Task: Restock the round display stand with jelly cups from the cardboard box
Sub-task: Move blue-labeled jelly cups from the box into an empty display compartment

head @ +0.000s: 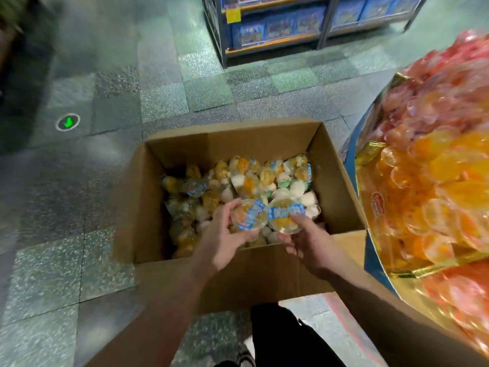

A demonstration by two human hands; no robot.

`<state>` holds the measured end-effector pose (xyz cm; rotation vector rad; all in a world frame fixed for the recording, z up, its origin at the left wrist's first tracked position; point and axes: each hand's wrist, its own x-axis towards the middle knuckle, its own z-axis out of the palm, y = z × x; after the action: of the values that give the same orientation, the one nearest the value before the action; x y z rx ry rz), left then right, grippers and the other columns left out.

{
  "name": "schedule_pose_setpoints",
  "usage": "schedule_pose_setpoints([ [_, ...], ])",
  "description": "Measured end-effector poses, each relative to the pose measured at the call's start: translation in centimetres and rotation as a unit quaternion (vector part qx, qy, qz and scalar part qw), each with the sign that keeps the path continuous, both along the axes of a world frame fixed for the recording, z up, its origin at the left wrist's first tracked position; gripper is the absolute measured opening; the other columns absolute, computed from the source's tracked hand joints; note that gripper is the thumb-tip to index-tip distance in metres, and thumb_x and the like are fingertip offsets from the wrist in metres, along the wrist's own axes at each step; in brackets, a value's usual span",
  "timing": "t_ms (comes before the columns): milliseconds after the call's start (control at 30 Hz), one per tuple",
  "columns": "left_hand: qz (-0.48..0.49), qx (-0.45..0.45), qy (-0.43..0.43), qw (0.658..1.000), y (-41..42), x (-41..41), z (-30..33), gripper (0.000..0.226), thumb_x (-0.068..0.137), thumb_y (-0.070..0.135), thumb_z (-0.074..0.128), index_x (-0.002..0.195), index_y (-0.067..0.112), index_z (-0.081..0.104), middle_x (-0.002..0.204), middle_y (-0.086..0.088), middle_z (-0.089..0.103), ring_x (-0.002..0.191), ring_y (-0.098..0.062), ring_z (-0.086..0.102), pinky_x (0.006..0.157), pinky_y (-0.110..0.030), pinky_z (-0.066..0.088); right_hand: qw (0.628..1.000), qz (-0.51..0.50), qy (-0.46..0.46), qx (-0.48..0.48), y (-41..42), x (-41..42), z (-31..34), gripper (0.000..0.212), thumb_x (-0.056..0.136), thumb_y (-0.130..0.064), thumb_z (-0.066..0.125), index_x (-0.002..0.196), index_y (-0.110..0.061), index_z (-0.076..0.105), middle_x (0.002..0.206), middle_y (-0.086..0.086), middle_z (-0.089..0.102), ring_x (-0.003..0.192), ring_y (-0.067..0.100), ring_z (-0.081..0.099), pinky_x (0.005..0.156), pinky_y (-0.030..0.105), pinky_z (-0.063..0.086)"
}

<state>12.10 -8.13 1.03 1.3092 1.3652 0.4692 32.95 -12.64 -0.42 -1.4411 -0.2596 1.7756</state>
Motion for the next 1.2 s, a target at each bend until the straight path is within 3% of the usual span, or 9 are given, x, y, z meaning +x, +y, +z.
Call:
schedule_pose_setpoints([
  [67, -0.015, 0.053, -0.002, 0.998, -3.5, -0.5, 1.5, 0.078, 0.066, 0.036, 0.089, 0.121, 0.065, 0.043, 0.136, 0.007, 0.052, 0.117, -0.007, 0.058, 0.097, -0.033, 0.053, 1.0, -0.01, 0.015, 0.009, -3.9, -0.7, 2.1, 0.036, 0.093, -0.041, 0.057, 0.121, -0.018, 0.059, 0.086, 0.002, 0.072, 0.065, 0.008, 0.066, 0.051, 0.019, 0.046],
  [167, -0.042, 0.127, -0.046, 0.99, -8.6, -1.2, 4.3, 0.079, 0.073, 0.002, 0.082, 0.135, 0.036, 0.045, 0.135, -0.001, 0.054, 0.118, -0.014, 0.059, 0.096, -0.023, 0.05, 0.999, -0.015, -0.011, 0.028, -9.4, -1.6, 5.0, 0.052, 0.078, -0.05, 0.064, 0.12, -0.018, 0.062, 0.095, 0.002, 0.074, 0.071, 0.008, 0.068, 0.057, 0.02, 0.046],
  [333, -0.125, 0.171, -0.053, 0.976, -14.7, -0.8, 8.8, 0.091, 0.071, 0.01, 0.079, 0.148, 0.008, 0.029, 0.129, 0.005, 0.052, 0.113, -0.013, 0.062, 0.096, -0.026, 0.052, 0.996, -0.055, -0.015, 0.065, -16.9, -1.8, 8.8, 0.058, 0.076, -0.051, 0.066, 0.124, -0.018, 0.061, 0.101, 0.005, 0.071, 0.067, 0.009, 0.065, 0.053, 0.02, 0.047],
  [400, -0.132, 0.151, -0.047, 0.978, -16.4, 0.2, 9.8, 0.092, 0.074, 0.003, 0.077, 0.15, 0.017, 0.026, 0.121, 0.016, 0.053, 0.103, -0.009, 0.066, 0.086, -0.024, 0.057, 0.994, -0.073, -0.016, 0.075, -19.6, -1.3, 10.1, 0.055, 0.08, -0.05, 0.064, 0.124, -0.018, 0.061, 0.095, 0.003, 0.071, 0.065, 0.008, 0.064, 0.053, 0.02, 0.046],
  [567, -0.175, 0.074, -0.105, 0.976, -20.0, 5.1, 12.6, 0.091, 0.081, -0.004, 0.072, 0.151, 0.031, 0.025, 0.125, 0.018, 0.053, 0.1, 0.01, 0.06, 0.097, -0.023, 0.05, 0.981, -0.164, -0.023, 0.099, -26.2, 1.4, 12.9, 0.052, 0.083, -0.045, 0.066, 0.124, -0.013, 0.061, 0.096, 0.006, 0.068, 0.066, 0.012, 0.059, 0.059, 0.025, 0.041],
  [733, -0.205, 0.07, -0.16, 0.963, -25.4, 11.9, 14.4, 0.041, 0.1, 0.016, 0.053, 0.134, 0.035, 0.042, 0.097, 0.038, 0.063, 0.083, 0.014, 0.064, 0.069, -0.01, 0.052, 0.957, -0.241, -0.049, 0.154, -33.3, 5.6, 14.9, 0.04, 0.09, -0.037, 0.06, 0.12, -0.011, 0.059, 0.092, 0.007, 0.069, 0.063, 0.012, 0.058, 0.054, 0.022, 0.042],
  [867, -0.216, 0.071, -0.177, 0.958, -29.2, 17.5, 13.3, 0.043, 0.097, 0.011, 0.058, 0.132, 0.033, 0.049, 0.121, 0.015, 0.062, 0.09, 0.011, 0.065, 0.07, -0.009, 0.049, 0.944, -0.279, -0.097, 0.148, -39.0, 9.5, 14.9, 0.024, 0.099, -0.032, 0.052, 0.118, -0.021, 0.062, 0.094, -0.004, 0.075, 0.079, 0.013, 0.062, 0.065, 0.026, 0.04],
  [1000, -0.274, 0.044, -0.161, 0.947, -35.1, 24.2, 12.1, 0.048, 0.088, 0.022, 0.067, 0.124, 0.051, 0.053, 0.121, 0.022, 0.064, 0.107, 0.006, 0.061, 0.089, -0.02, 0.047, 0.93, -0.33, -0.112, 0.121, -46.7, 14.6, 13.9, 0.014, 0.099, -0.03, 0.053, 0.105, -0.024, 0.064, 0.093, -0.008, 0.074, 0.08, 0.012, 0.066, 0.064, 0.024, 0.04],
  [1200, -0.311, -0.003, -0.163, 0.936, -45.9, 33.1, 11.2, 0.054, 0.094, 0.009, 0.062, 0.135, 0.041, 0.046, 0.132, 0.02, 0.056, 0.115, 0.009, 0.055, 0.103, -0.019, 0.041, 0.919, -0.37, -0.092, 0.099, -57.9, 22.3, 11.6, 0.019, 0.097, -0.03, 0.057, 0.115, -0.022, 0.061, 0.103, -0.004, 0.073, 0.082, 0.014, 0.066, 0.058, 0.022, 0.04],
])
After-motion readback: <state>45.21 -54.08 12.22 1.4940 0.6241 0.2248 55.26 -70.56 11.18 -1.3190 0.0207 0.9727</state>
